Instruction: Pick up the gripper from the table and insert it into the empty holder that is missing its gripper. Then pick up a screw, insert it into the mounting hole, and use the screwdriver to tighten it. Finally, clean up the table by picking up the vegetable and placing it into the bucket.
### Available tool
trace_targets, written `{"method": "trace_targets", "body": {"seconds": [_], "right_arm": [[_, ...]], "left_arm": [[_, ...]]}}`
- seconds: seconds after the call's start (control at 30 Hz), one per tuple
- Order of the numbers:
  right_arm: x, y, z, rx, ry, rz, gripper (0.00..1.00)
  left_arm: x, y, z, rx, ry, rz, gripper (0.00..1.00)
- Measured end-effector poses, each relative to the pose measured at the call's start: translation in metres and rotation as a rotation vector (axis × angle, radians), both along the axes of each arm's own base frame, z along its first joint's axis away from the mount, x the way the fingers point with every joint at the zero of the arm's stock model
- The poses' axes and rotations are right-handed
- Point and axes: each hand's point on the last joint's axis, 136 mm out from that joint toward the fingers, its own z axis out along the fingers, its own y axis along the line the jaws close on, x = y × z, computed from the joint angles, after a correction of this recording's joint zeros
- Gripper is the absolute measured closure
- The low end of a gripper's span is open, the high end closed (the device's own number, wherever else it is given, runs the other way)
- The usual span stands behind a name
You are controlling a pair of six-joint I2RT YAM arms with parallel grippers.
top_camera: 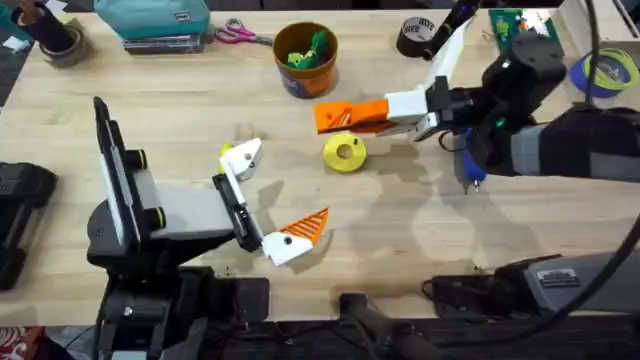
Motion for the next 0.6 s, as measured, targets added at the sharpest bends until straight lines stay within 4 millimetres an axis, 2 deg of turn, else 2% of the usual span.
{"method": "trace_targets", "body": {"seconds": [0.27,0.6], "right_arm": [[-0.017,0.015,-0.001,-0.001,0.013,0.082,0.993],[-0.022,0.019,-0.002,-0.002,0.016,0.107,0.993]], "left_arm": [[0.000,0.000,0.000,0.000,0.000,0.000,0.015],[0.000,0.000,0.000,0.000,0.000,0.000,0.015]]}}
